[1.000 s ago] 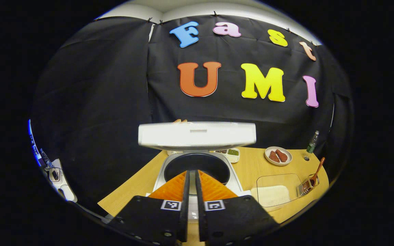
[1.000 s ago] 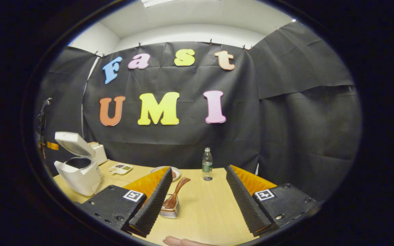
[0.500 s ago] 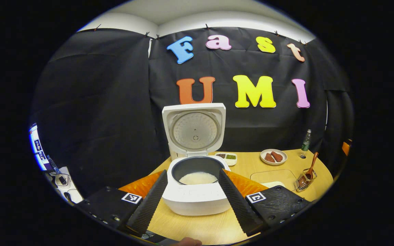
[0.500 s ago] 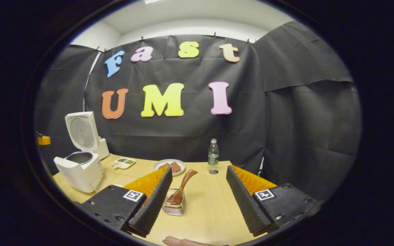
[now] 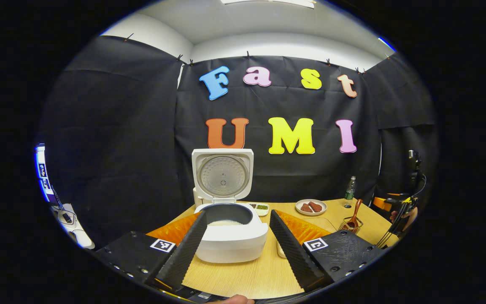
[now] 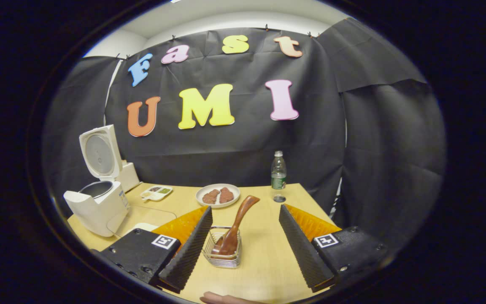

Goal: Close the left gripper, press the button to open the rice cooker; take a wooden spoon from the chopstick holder with the right hand, scoop a spoonful of rice and pour it into the rice cooker, then put the wooden spoon back into the chopstick holder.

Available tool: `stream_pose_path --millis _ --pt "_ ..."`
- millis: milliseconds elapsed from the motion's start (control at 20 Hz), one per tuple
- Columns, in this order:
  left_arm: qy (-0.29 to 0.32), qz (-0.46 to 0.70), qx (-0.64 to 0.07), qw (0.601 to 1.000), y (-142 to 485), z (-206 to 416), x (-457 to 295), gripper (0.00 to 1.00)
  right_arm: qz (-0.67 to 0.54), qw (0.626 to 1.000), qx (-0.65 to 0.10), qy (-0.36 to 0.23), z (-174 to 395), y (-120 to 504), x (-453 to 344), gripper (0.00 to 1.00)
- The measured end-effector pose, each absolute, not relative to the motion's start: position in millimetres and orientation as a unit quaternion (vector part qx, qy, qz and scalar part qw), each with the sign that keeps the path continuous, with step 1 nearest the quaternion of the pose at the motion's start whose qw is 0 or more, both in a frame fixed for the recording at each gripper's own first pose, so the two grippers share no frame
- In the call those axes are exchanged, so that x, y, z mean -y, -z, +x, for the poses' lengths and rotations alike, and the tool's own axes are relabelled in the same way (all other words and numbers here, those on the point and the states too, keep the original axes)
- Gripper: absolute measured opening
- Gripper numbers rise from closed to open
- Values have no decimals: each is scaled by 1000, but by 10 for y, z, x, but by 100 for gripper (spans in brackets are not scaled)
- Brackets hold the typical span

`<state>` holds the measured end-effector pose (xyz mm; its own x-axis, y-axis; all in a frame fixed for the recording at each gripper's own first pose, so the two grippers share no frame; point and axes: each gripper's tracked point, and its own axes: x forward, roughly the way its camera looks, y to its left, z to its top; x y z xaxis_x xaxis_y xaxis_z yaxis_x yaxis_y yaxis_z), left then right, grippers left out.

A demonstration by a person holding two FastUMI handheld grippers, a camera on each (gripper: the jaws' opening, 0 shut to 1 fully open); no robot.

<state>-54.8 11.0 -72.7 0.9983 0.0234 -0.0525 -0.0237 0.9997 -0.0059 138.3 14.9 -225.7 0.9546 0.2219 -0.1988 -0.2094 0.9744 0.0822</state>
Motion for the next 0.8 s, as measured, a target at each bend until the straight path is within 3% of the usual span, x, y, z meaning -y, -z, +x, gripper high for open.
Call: stream_pose_path --millis 500,550,600,700,750,800 --pt "-9 14 13 1000 728 -1079 -112 95 80 969 -178 -151 2275 3055 -373 100" --pt "-10 15 10 1000 736 -1108 -148 95 88 965 -192 -155 2333 3113 -417 95" --pt "-14 10 7 1000 756 -1133 -182 95 103 961 -206 -152 2365 3172 -446 100" --pt "-11 3 13 1000 723 -1196 -223 96 125 956 -224 -140 2473 3217 -471 100" --pt "-12 0 13 1000 732 -1219 -257 95 128 955 -231 -135 2522 3244 -477 94" --pt "-13 -1 13 1000 736 -1217 -275 96 133 952 -236 -140 2539 3253 -514 95"
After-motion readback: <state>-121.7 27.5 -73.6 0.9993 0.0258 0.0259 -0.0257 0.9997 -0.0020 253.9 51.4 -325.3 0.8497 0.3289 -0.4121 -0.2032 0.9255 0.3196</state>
